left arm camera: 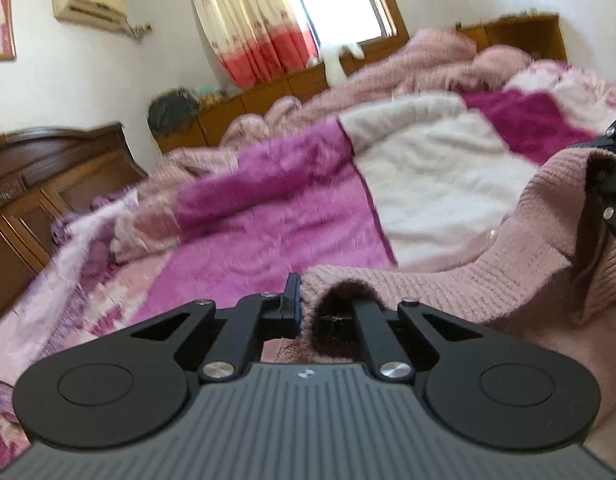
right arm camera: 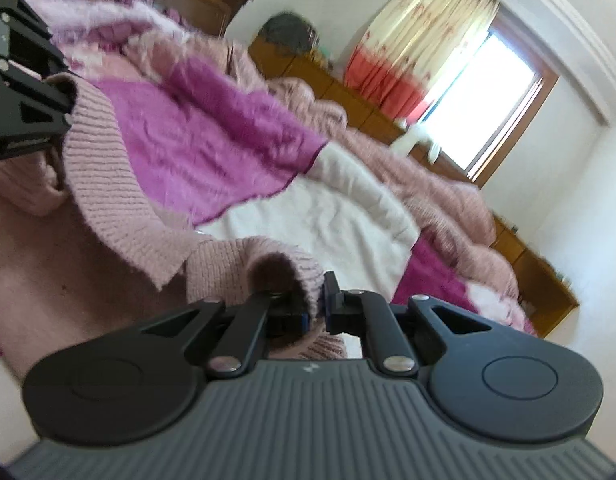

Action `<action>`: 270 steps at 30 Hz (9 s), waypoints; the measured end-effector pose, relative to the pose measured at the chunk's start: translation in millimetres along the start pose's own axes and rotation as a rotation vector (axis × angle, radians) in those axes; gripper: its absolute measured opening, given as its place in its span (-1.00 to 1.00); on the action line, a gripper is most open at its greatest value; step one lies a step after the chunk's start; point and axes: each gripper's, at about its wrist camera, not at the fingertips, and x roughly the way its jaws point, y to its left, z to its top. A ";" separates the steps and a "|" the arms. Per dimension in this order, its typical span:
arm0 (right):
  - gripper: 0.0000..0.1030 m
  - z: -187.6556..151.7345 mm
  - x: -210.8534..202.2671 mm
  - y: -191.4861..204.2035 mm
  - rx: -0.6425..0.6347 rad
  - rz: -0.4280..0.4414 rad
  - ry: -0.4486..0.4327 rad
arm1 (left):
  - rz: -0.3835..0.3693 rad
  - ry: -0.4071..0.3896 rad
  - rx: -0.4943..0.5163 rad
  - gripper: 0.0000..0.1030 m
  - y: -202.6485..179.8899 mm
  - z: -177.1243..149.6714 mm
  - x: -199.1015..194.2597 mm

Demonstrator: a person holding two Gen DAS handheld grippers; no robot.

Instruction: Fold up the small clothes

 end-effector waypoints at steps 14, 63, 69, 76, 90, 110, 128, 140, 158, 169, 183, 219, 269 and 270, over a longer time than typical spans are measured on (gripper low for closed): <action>-0.68 -32.2 58.3 7.5 0.178 0.123 0.173 | -0.057 0.184 -0.072 -0.42 0.0 -35.2 69.6; -0.09 -65.2 18.1 -24.2 0.201 0.274 0.108 | -0.063 0.180 -0.160 -0.56 60.9 -41.6 15.9; -0.80 -63.7 19.8 -42.6 0.338 0.275 0.100 | -0.093 0.191 -0.274 -0.56 70.2 -39.8 25.4; -0.69 -80.1 56.7 -99.0 0.635 0.049 0.212 | -0.121 0.251 -0.367 -0.55 82.5 -43.3 50.7; -0.12 -104.2 -3.3 -63.2 0.686 0.094 0.210 | -0.161 0.301 -0.470 -0.42 80.6 -47.8 82.1; 0.01 -116.9 -0.7 -44.9 0.723 0.083 0.215 | 0.052 0.224 -0.237 -0.82 91.9 -38.1 76.2; 0.03 -108.4 -43.3 -57.7 0.735 0.124 0.149 | -0.130 0.248 -0.238 -0.80 61.1 -26.7 -2.7; 0.10 -122.8 -35.1 -43.2 0.757 0.149 0.223 | -0.146 0.339 -0.288 -0.74 67.3 -73.0 19.8; 0.12 -144.5 -97.5 -67.2 1.043 0.151 0.165 | -0.110 0.331 -0.380 -0.06 46.4 -75.6 -106.4; 0.30 -169.7 -85.4 -105.5 1.133 0.263 0.155 | -0.093 0.366 -0.465 -0.06 40.2 -81.5 -124.1; 0.33 -210.2 -43.8 -122.7 1.322 0.447 0.069 | -0.044 0.395 -0.432 -0.06 21.6 -74.8 -108.1; -0.57 -179.7 -27.2 -132.5 0.880 0.632 0.045 | -0.090 0.418 -0.399 -0.06 2.9 -81.7 -107.8; -0.58 -101.3 -3.3 -131.1 1.236 0.504 0.086 | -0.022 0.402 -0.493 -0.06 56.1 -102.7 -116.9; -0.59 -93.3 -4.5 -129.3 1.219 0.498 0.077 | -0.017 0.404 -0.501 -0.06 59.1 -104.3 -117.8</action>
